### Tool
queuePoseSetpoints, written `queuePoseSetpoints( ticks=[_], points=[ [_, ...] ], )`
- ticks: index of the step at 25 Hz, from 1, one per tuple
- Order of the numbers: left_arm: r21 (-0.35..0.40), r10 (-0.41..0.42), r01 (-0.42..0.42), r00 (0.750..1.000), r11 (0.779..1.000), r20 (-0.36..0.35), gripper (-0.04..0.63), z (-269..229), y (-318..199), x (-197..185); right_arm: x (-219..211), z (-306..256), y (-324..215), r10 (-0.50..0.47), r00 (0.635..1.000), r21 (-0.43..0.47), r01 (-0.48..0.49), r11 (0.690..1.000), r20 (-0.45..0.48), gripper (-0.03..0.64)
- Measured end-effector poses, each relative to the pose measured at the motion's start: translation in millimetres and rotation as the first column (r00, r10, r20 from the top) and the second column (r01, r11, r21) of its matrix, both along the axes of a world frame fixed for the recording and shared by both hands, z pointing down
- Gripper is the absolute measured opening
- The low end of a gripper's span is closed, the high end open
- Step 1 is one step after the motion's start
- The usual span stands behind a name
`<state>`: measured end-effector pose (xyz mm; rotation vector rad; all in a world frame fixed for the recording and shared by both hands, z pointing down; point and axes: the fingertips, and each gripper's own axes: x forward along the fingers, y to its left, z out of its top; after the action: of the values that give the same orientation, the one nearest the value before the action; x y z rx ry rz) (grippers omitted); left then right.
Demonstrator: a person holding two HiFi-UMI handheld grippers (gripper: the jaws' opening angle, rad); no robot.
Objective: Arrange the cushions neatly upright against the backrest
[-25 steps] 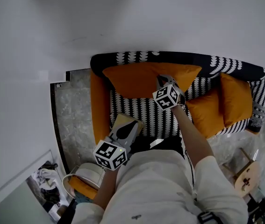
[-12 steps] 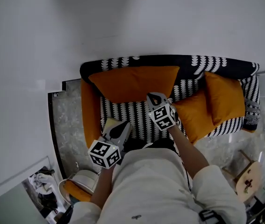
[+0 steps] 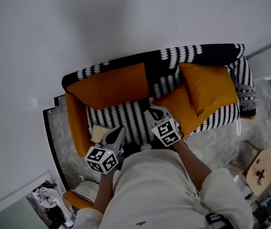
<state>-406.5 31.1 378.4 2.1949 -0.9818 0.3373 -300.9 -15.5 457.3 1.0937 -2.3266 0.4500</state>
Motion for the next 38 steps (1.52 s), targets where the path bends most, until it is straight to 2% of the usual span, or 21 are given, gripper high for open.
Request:
queuePoseSetpoints(
  ticks=[9,15,19,22,28,31,34,38],
  points=[
    [0.028,0.115,-0.115,0.993,0.993,-0.02,0.012,4,31,123,134,2,79,0.184,0.983,-0.045,-0.184,0.982,0.014,0.008],
    [0.094,0.202,-0.198,0.978,0.976,-0.041,0.012,-12,62,172,170,6,124,0.256,0.967,-0.054,-0.255,0.965,0.014,0.008],
    [0.119,0.224,-0.218,0.974,0.969,-0.038,0.012,-15,100,181,175,-1,148,0.248,0.969,-0.043,-0.248,0.968,0.009,0.008],
    [0.123,0.211,-0.202,0.976,0.972,-0.058,0.012,-18,133,180,172,-11,165,0.213,0.977,-0.029,-0.213,0.977,-0.011,0.008],
    [0.076,0.093,-0.084,0.989,0.994,-0.116,0.014,-3,200,156,151,-15,218,0.106,0.993,-0.032,-0.108,0.994,-0.06,0.008],
    [0.042,0.038,-0.032,0.989,0.999,-0.146,0.014,10,226,147,153,-16,245,0.066,0.992,-0.029,-0.069,0.997,-0.105,0.008],
    [0.021,0.019,-0.016,0.986,1.0,-0.164,0.014,18,244,143,167,-18,269,0.077,0.988,-0.038,-0.083,0.996,-0.137,0.008],
    [0.026,0.058,-0.054,0.987,0.998,-0.153,0.014,21,255,151,198,-22,288,0.13,0.977,-0.031,-0.137,0.99,-0.167,0.008]
  ],
)
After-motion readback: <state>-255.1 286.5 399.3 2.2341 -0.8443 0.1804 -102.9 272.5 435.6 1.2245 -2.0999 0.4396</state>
